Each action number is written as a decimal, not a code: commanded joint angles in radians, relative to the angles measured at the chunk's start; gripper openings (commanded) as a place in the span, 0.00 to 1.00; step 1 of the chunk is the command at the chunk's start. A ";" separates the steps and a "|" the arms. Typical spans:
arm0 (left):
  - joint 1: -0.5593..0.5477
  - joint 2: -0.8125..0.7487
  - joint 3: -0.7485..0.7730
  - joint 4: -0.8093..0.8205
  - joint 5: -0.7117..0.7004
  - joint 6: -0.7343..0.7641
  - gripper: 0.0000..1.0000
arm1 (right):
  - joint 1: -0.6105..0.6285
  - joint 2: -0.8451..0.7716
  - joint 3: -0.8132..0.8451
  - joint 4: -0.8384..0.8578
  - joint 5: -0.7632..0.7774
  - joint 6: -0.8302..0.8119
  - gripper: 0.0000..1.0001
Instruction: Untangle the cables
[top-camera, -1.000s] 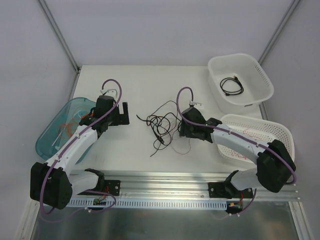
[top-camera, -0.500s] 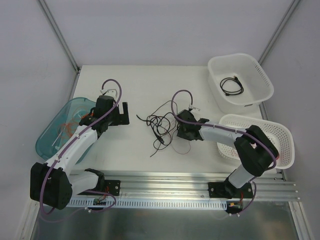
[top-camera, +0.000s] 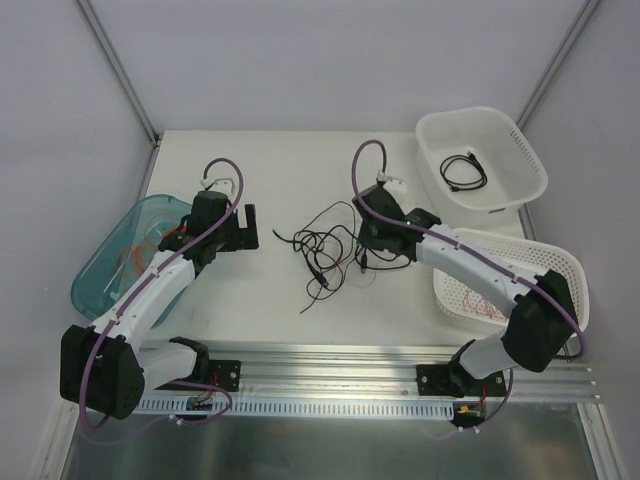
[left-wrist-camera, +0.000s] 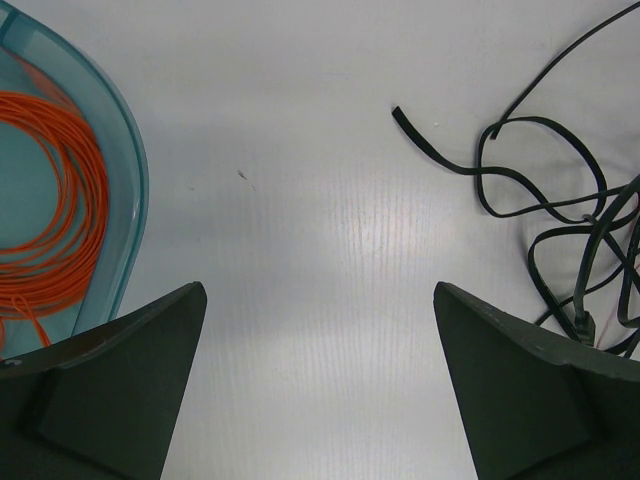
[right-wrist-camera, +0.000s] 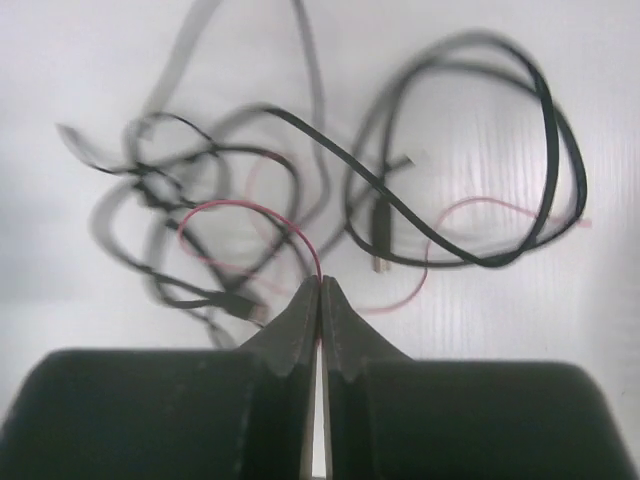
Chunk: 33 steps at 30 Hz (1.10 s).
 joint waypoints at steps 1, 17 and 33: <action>0.014 -0.025 0.032 0.011 -0.004 -0.002 0.99 | 0.010 -0.082 0.241 -0.141 0.063 -0.167 0.01; 0.013 -0.030 0.031 0.013 -0.019 -0.002 0.99 | 0.008 -0.239 0.762 -0.048 -0.181 -0.595 0.01; 0.013 -0.025 0.031 0.011 -0.015 -0.002 0.99 | -0.001 -0.575 0.151 -0.055 -0.112 -0.453 0.01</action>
